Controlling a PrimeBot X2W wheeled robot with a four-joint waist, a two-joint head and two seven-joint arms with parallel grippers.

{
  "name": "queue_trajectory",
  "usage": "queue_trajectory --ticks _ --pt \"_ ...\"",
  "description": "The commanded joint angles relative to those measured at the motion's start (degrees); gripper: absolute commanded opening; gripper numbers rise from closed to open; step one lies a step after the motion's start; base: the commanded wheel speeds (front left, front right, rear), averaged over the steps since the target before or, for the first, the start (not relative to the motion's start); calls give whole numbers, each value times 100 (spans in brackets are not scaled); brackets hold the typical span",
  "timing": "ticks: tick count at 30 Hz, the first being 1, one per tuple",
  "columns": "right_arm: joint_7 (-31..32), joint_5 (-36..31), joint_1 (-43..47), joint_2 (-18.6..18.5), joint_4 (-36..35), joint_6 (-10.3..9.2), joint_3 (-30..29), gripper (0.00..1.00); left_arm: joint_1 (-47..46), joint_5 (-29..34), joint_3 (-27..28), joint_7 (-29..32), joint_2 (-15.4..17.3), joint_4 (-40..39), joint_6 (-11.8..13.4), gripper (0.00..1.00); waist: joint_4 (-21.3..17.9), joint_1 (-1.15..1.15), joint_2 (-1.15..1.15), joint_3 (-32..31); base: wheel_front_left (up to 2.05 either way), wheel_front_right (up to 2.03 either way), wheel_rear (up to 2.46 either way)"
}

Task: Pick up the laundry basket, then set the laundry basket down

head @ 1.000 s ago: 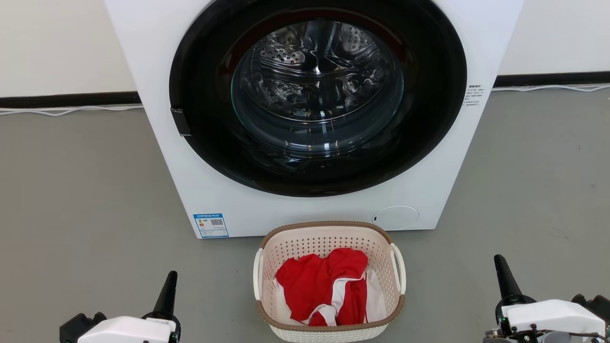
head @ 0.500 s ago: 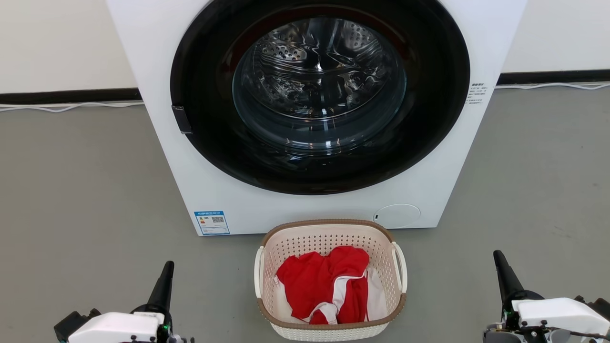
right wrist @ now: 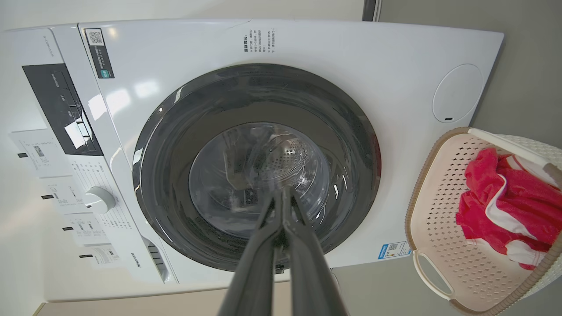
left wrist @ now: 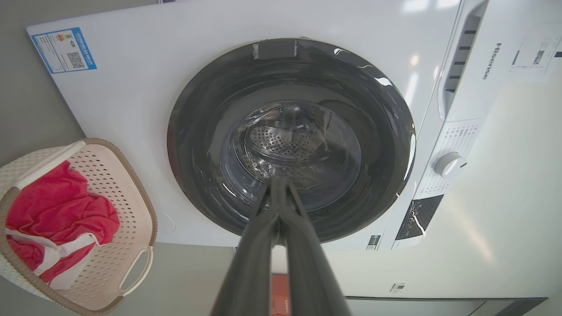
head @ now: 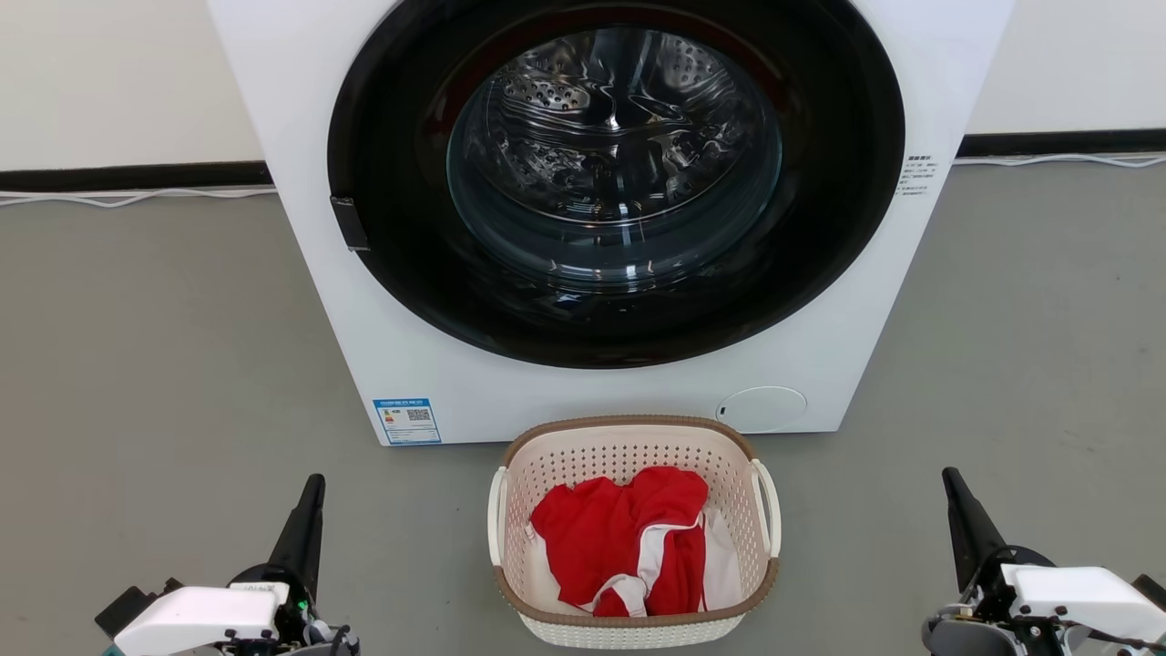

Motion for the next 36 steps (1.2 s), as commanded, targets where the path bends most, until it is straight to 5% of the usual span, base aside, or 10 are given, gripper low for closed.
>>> queue_trajectory --ticks 1,36 --pt "94 241 -336 -52 -242 41 100 0 -321 -177 200 61 58 -221 -77 0 3 0 0 6 0 0 0" --pt "120 368 -338 -52 -261 42 99 0 -327 -268 213 88 58 -244 -89 0 6 0 0 11 0 0 0"
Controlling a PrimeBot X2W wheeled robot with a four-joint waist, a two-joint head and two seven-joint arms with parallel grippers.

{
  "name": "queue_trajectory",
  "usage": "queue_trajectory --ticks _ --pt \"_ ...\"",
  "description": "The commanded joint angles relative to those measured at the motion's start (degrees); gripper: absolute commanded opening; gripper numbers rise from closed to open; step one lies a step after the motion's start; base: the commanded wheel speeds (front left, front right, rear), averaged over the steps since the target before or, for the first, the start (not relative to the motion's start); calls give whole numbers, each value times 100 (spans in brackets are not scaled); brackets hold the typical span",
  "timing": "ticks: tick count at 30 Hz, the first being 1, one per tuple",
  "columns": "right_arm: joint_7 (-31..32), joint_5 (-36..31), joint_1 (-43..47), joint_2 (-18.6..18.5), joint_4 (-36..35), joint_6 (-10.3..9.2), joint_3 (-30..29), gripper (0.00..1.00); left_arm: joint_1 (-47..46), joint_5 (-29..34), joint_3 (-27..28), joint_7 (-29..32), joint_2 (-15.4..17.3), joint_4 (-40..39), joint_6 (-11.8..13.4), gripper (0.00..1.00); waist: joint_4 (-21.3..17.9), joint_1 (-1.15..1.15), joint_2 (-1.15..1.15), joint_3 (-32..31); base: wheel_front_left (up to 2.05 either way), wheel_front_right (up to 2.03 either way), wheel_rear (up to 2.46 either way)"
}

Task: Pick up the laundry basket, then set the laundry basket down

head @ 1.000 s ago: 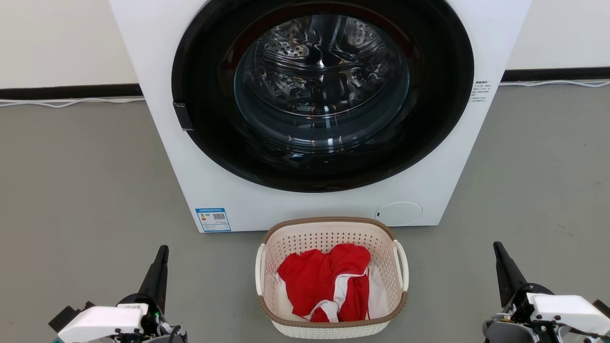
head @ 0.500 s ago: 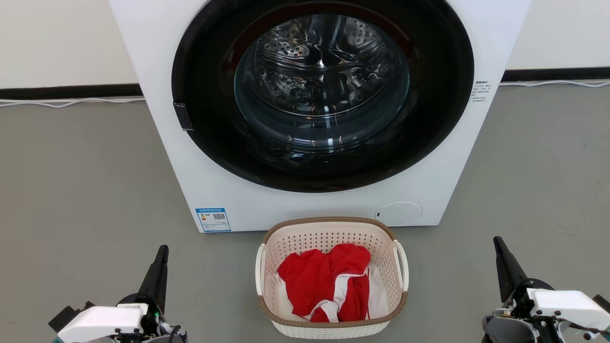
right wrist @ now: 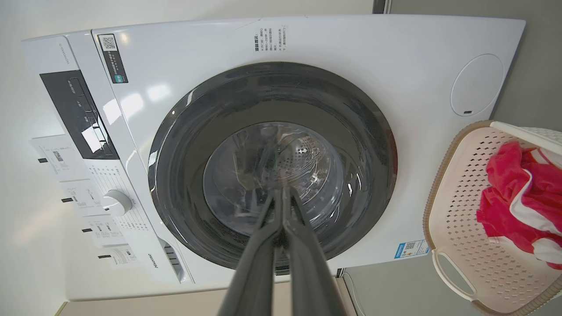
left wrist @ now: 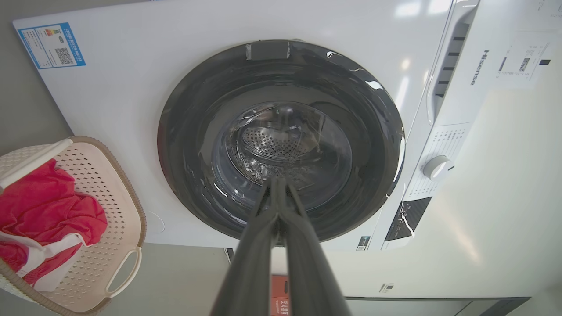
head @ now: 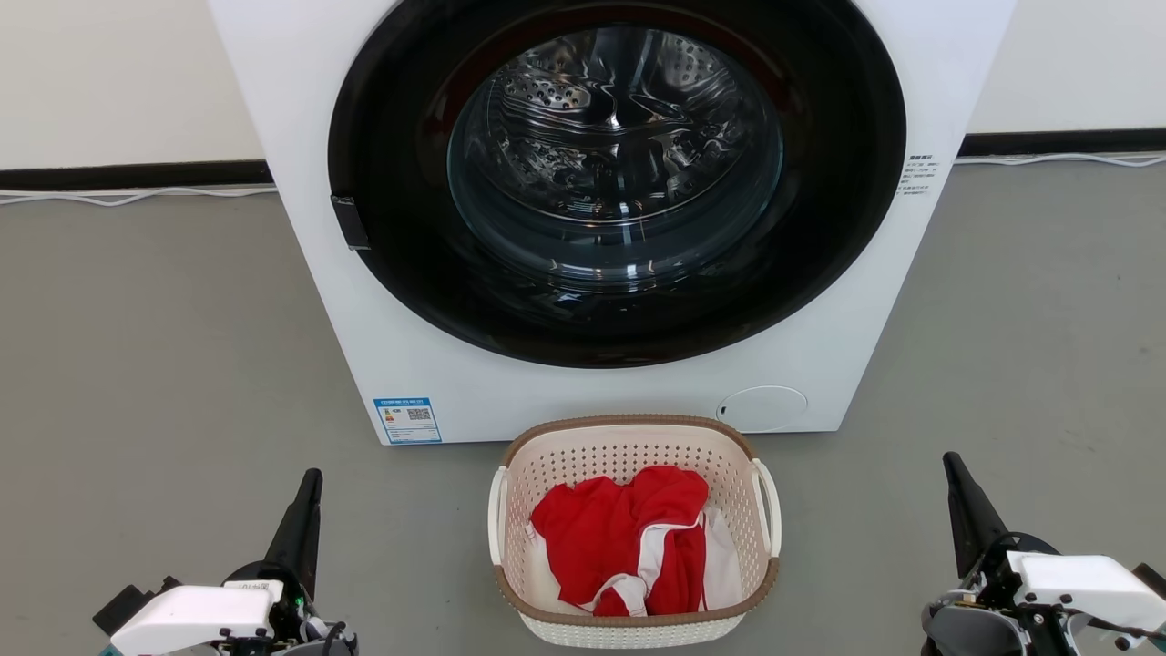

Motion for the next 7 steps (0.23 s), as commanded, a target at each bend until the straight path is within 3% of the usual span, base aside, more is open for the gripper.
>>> queue_trajectory --ticks 1,7 --pt "45 36 -244 -52 -171 41 105 0 -323 -25 179 37 60 -165 -42 0 0 0 0 0 0 0 0" --pt "45 37 -244 -52 -171 41 105 0 -323 -25 179 37 60 -165 -42 0 0 0 0 0 0 0 0"
